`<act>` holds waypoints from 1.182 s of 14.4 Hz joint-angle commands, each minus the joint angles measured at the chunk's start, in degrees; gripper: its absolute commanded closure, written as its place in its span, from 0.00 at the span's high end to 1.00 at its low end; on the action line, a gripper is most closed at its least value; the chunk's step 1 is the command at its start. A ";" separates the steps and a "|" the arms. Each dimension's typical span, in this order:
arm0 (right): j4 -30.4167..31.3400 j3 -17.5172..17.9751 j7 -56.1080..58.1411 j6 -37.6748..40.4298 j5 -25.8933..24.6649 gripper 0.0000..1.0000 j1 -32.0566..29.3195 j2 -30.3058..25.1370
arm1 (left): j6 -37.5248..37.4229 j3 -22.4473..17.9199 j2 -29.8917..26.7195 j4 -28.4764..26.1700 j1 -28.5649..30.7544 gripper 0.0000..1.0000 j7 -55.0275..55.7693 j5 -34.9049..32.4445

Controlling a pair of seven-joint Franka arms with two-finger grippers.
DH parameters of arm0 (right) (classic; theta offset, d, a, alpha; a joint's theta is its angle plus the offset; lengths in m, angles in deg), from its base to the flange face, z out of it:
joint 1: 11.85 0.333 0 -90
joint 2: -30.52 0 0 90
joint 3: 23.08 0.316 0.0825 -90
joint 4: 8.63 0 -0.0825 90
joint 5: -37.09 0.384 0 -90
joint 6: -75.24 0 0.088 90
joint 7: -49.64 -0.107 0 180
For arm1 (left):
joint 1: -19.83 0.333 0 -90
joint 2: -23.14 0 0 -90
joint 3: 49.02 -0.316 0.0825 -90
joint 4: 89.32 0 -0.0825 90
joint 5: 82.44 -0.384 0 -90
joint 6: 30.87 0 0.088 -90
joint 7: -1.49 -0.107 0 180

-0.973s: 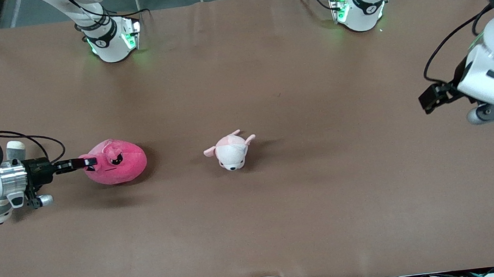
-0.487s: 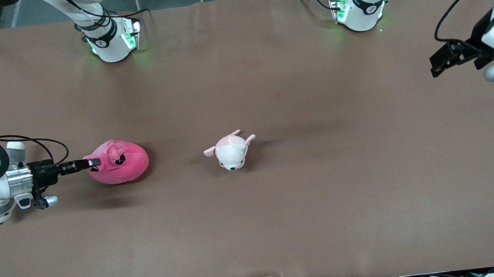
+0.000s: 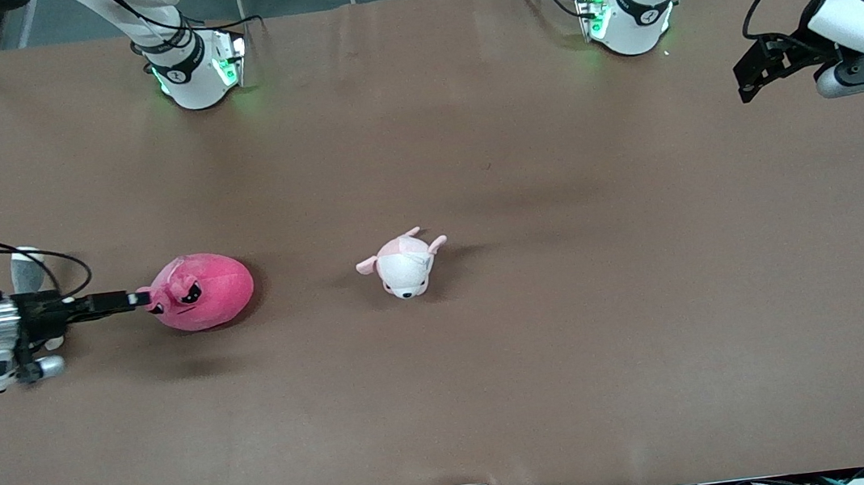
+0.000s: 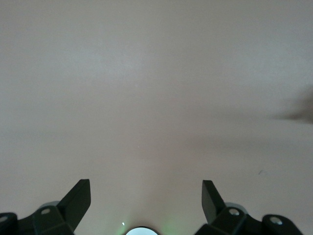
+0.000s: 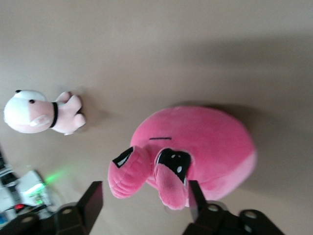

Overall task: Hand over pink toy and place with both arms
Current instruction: 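Open the right gripper to release the plush and raise it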

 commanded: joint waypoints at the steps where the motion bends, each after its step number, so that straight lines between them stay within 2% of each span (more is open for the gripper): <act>1: -6.44 0.88 -1.61 2.67 -7.35 1.00 0.01 -2.42 | 0.86 -4.12 -1.69 -1.55 -2.93 1.00 -2.66 0.66; 4: -8.92 1.32 -8.27 4.17 -12.98 1.00 1.41 -5.57 | 0.78 -4.22 -1.60 -1.55 -3.64 1.00 -2.76 0.57; 7: -8.92 1.40 -14.79 4.26 -20.35 1.00 5.28 -11.72 | 0.78 -4.31 -1.34 -1.28 -5.04 1.00 -2.41 0.22; 11: -8.66 1.40 -16.65 5.49 -26.34 1.00 6.52 -17.44 | 0.07 -4.39 -0.81 -0.05 -4.96 1.00 -2.14 0.30; 14: -8.13 1.32 -18.05 5.58 -26.80 1.00 6.43 -20.09 | 0.07 -4.57 -0.81 0.04 -5.13 1.00 -2.31 0.22; 17: -8.22 1.40 -19.55 5.49 -26.80 1.00 6.43 -20.53 | 0.07 -6.85 -0.11 0.83 -6.45 1.00 -2.84 0.22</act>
